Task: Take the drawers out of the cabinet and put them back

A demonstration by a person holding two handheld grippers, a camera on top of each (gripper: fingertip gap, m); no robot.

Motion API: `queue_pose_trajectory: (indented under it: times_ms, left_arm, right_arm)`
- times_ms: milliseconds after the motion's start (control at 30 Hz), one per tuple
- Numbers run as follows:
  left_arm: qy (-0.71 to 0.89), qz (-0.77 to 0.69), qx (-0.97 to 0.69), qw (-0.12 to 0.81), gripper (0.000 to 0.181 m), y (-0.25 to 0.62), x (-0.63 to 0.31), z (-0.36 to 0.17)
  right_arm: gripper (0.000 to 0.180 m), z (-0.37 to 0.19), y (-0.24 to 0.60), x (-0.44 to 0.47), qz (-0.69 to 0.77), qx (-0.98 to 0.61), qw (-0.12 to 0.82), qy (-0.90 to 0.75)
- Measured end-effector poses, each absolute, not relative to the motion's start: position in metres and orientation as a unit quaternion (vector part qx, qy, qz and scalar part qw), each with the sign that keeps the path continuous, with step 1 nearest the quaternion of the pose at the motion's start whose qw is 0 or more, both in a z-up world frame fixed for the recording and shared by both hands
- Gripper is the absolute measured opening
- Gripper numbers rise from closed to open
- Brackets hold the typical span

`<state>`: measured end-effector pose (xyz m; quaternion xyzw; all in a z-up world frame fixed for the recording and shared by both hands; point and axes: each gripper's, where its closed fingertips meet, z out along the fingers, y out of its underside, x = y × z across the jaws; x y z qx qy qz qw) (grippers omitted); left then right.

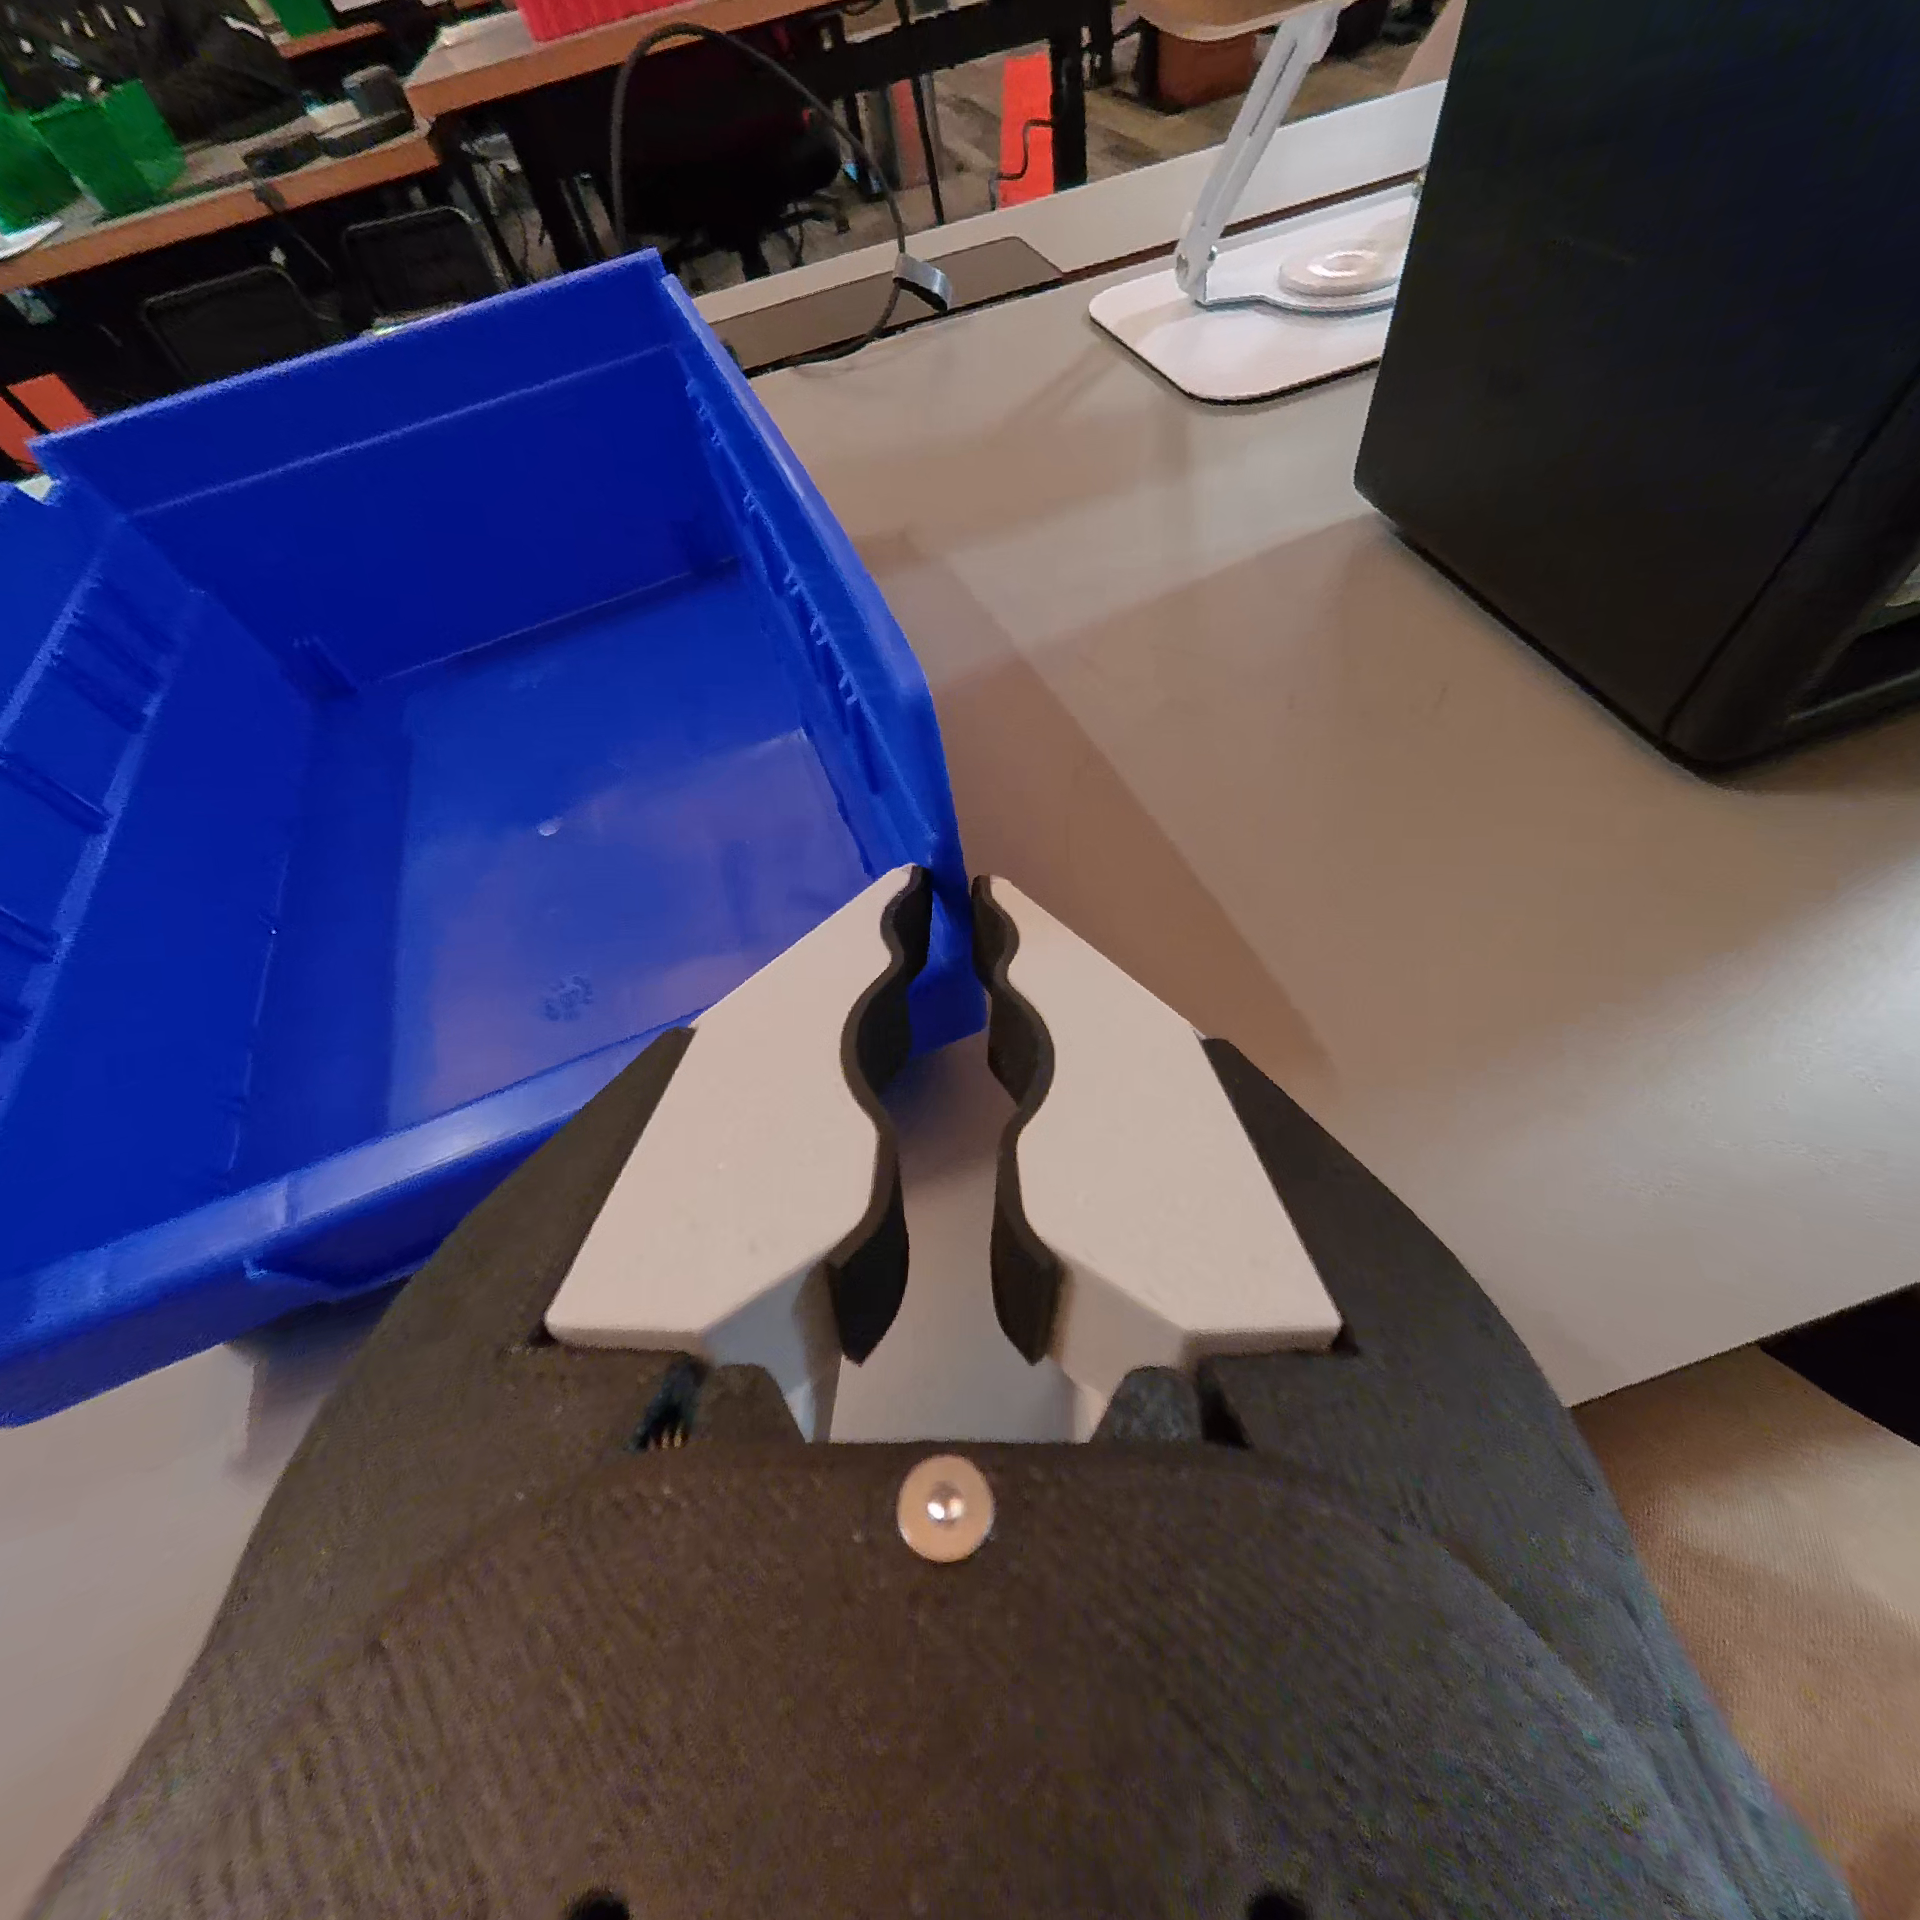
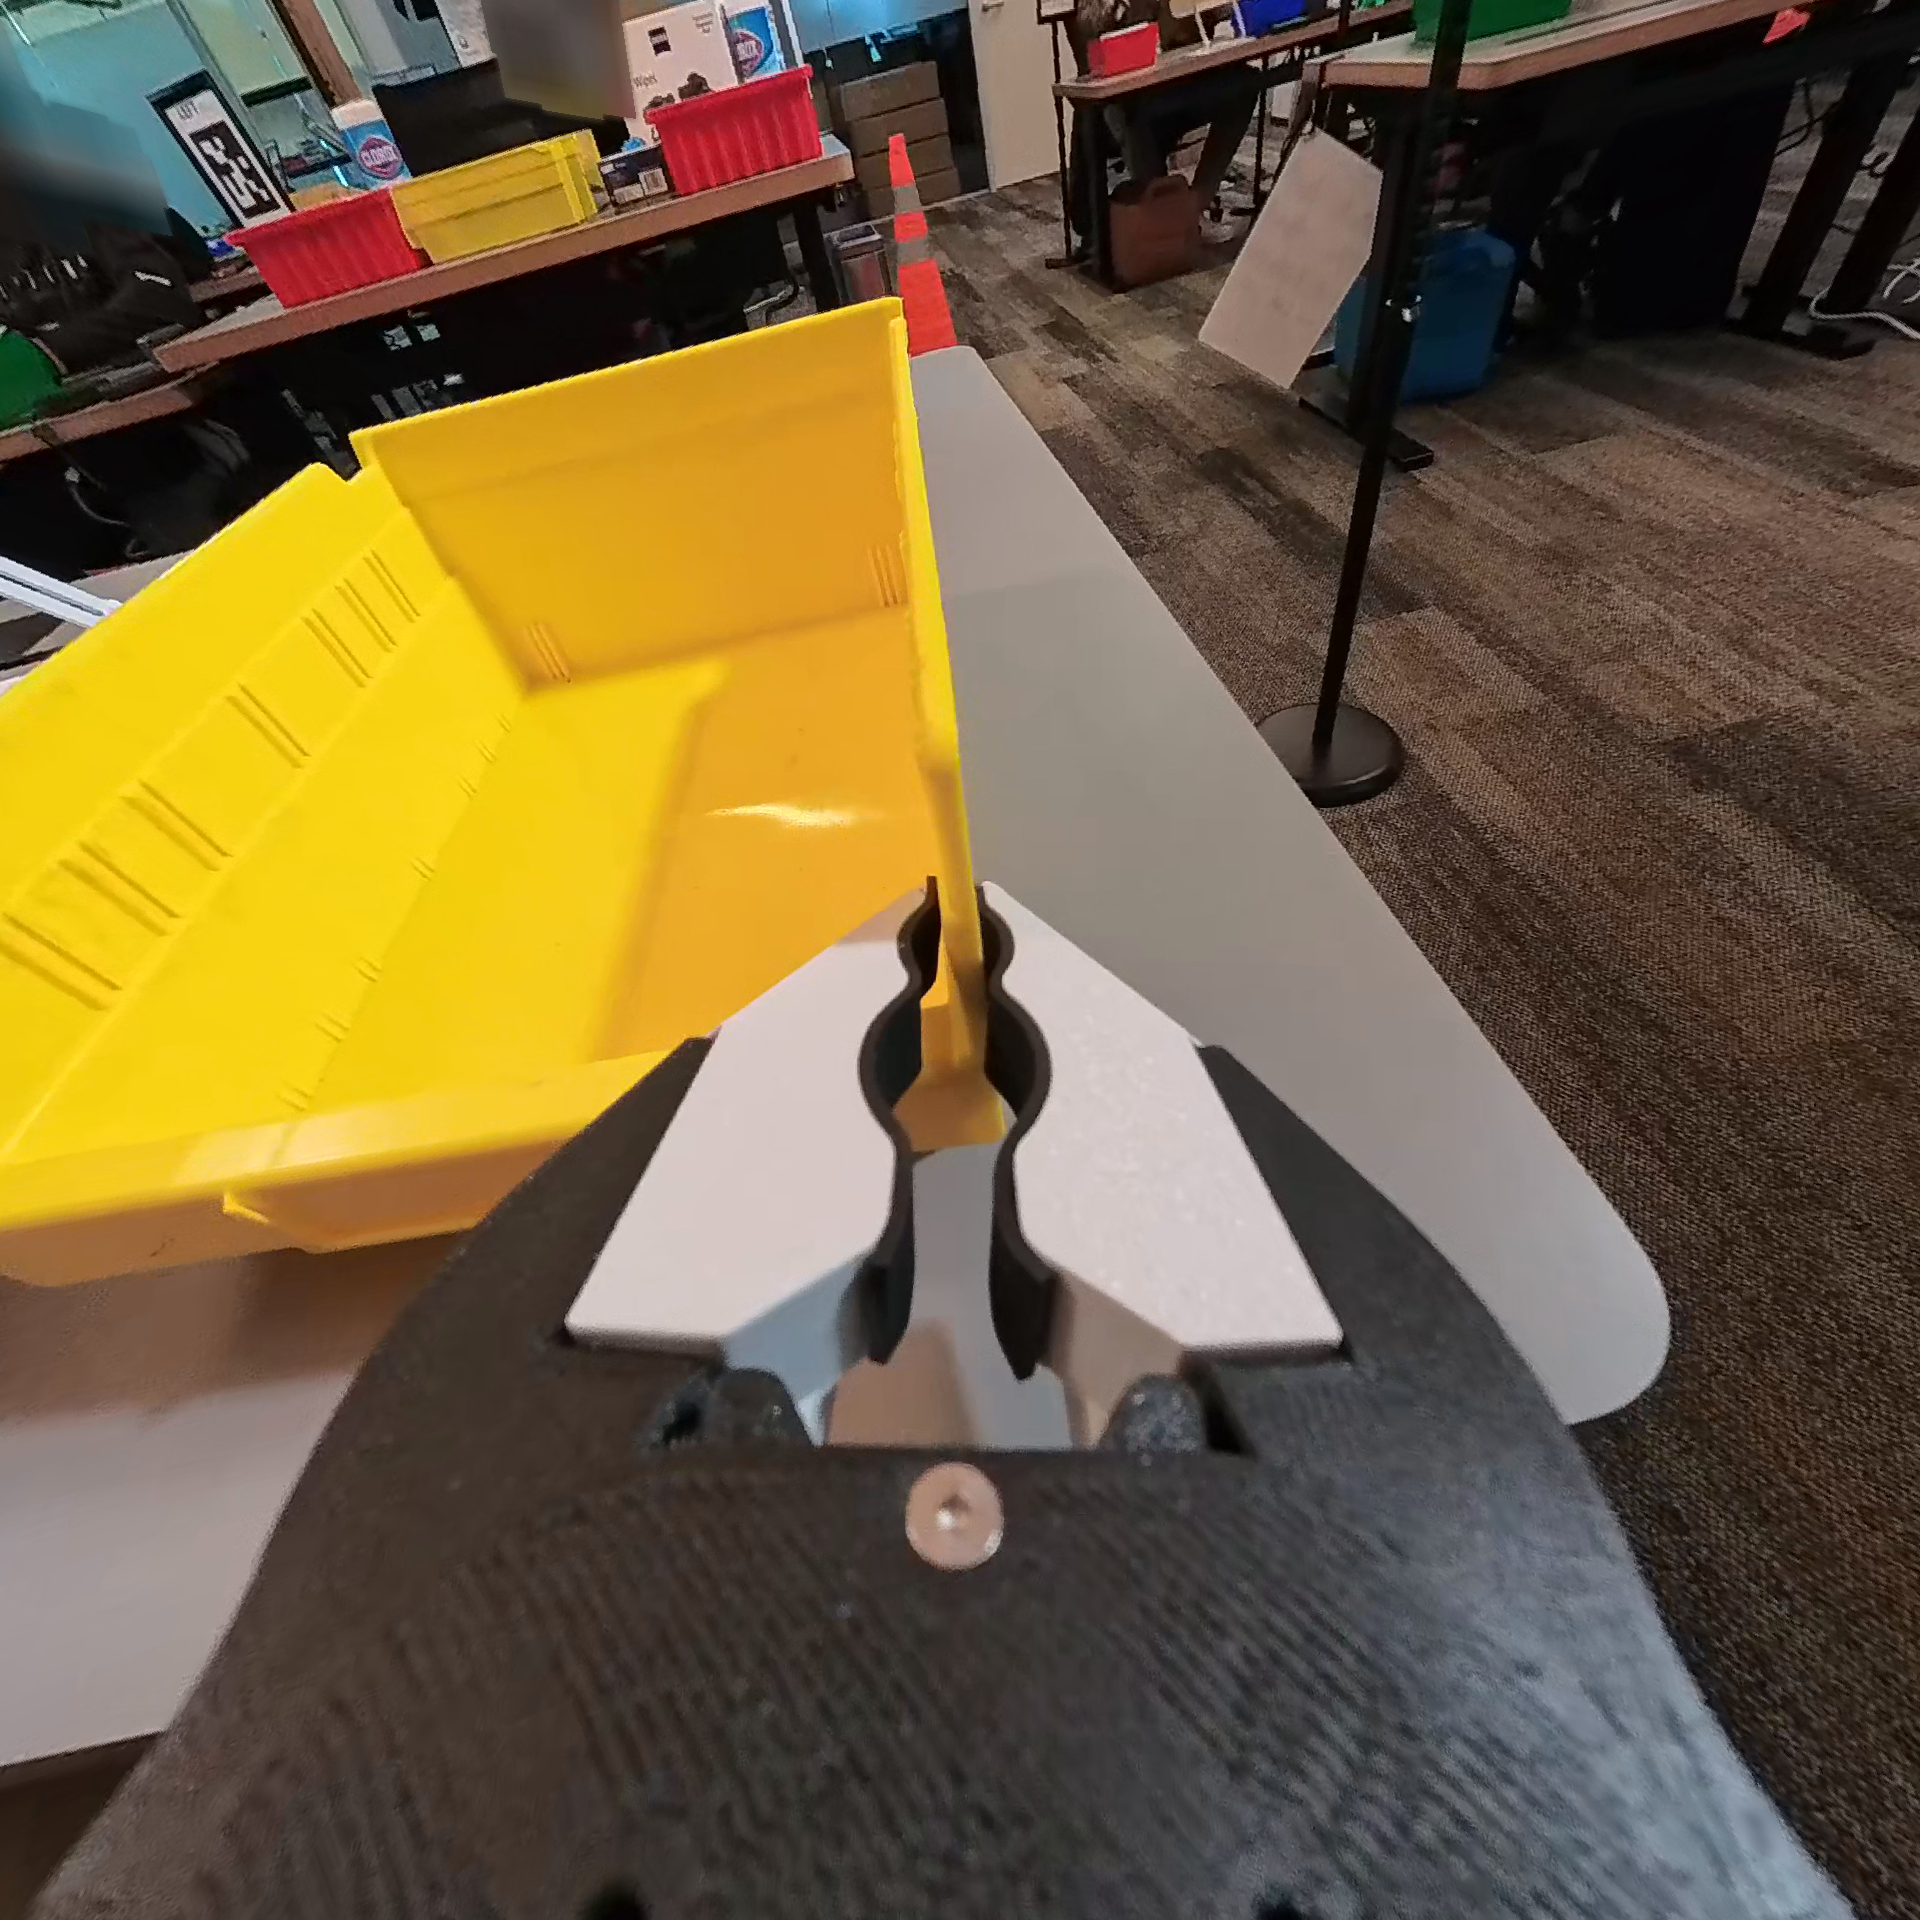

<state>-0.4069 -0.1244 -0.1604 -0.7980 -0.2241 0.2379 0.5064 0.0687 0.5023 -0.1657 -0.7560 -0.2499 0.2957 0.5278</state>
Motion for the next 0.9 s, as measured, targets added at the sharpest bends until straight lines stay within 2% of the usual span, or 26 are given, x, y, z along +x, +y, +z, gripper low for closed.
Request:
queue_pose_trajectory:
  times_ms: [400,567,900]
  left_arm:
    - [-0.191,0.221,-0.811,0.507,0.006,-0.125,-0.400,-0.161]
    - [-0.187,0.202,-0.814,0.512,0.006,-0.128,-0.397,-0.161]
    - [-0.190,0.238,-0.815,0.493,0.004,-0.132,-0.396,-0.159]
  right_arm:
    - [0.003,-0.165,0.501,0.068,0.294,-0.753,0.529,-0.259]
    - [0.004,-0.165,0.503,0.068,0.351,-0.760,0.500,-0.223]
    - [0.004,-0.165,0.514,0.047,0.315,-0.759,0.517,-0.241]
